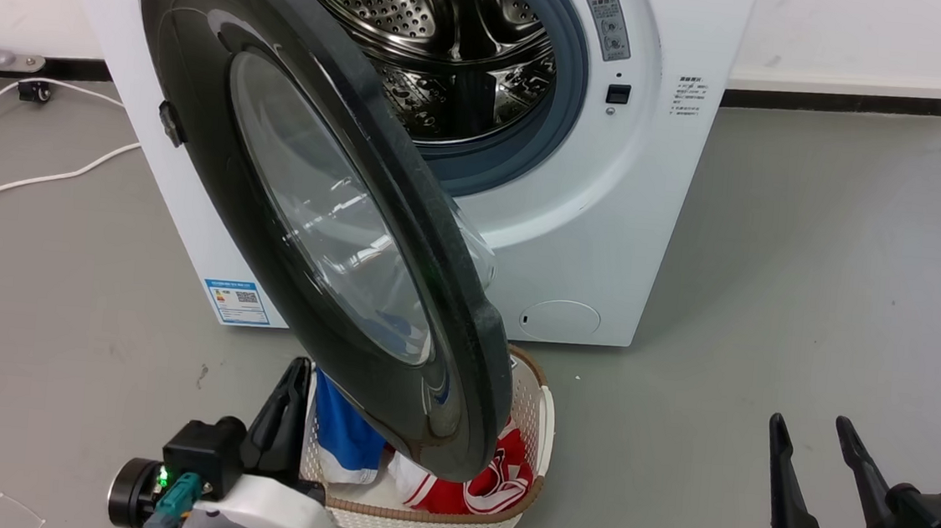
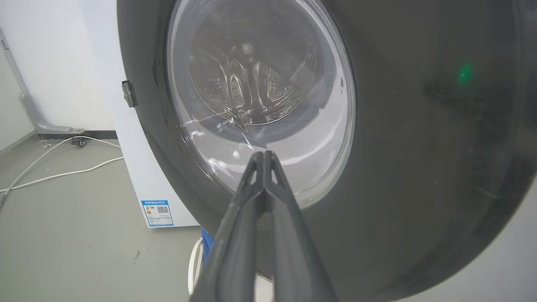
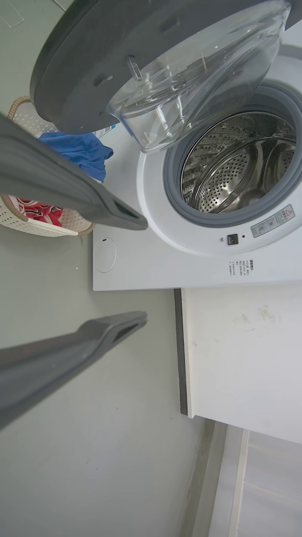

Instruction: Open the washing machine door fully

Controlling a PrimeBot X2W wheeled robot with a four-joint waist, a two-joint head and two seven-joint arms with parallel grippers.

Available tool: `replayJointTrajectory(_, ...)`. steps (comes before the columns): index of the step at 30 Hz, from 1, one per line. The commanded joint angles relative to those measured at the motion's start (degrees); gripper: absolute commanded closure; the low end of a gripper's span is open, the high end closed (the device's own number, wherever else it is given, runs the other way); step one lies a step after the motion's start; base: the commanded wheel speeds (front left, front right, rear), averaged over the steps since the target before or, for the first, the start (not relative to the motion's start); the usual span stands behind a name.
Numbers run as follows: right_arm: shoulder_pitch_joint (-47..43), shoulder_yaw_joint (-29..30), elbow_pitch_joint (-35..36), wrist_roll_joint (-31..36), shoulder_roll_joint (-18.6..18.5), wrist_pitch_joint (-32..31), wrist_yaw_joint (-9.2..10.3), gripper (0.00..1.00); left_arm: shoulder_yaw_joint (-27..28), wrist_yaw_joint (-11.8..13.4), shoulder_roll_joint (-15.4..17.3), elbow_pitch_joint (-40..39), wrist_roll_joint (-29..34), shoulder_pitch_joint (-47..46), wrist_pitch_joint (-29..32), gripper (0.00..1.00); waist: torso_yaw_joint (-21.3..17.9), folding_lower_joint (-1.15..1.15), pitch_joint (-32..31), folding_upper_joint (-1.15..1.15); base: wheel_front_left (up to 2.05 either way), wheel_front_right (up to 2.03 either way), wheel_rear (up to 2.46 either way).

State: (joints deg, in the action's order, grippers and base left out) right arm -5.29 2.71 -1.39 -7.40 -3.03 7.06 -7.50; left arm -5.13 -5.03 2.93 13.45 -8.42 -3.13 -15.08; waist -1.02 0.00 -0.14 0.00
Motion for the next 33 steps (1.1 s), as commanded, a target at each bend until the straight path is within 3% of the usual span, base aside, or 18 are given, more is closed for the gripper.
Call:
replayJointTrajectory(1,0.4,0.0,0.1,0.2,0.2,0.2,0.01,0.0,0.1,0.2,0.0,-1.2,-0.6,-0.5,-0.1,1.0,0.1,0.0,0.0,0.0,0.0,0.0,0.0)
replayJointTrajectory(13,0.9,0.3,-0.2,0.4,0.2,-0.2,0.01,0.0,0.1,0.9,-0.1,-17.8,0.3,-5.4,-0.1,1.0,1.0,0.0,0.2,0.0,0.0,0.0,0.0)
replayJointTrajectory(19,1.2,0.9,-0.5,0.5,0.2,-0.3,0.01,0.0,-2.5,2.0,-0.1,-29.3,1.2,-11.2,-0.1,1.0,1.5,0.0,0.0,0.0,0.0,0.0,0.0)
replayJointTrajectory(20,1.5,0.7,-0.7,0.5,0.2,-0.4,0.01,0.0,-5.1,2.0,-0.1,-33.6,1.3,-13.5,-0.1,1.0,1.5,0.0,0.0,0.0,0.0,0.0,0.0)
replayJointTrajectory(25,1.7,0.6,-0.9,0.5,0.2,-0.5,0.0,0.0,-12.0,0.5,0.0,-36.6,0.4,-16.0,0.5,1.0,1.2,0.0,-0.2,0.0,0.0,0.0,0.0)
replayJointTrajectory(33,1.2,0.5,-1.2,0.4,0.2,-0.5,0.0,0.0,-25.7,-0.4,0.0,-34.3,-4.2,-12.2,6.4,1.0,0.5,0.0,-0.2,0.0,0.0,0.0,0.0)
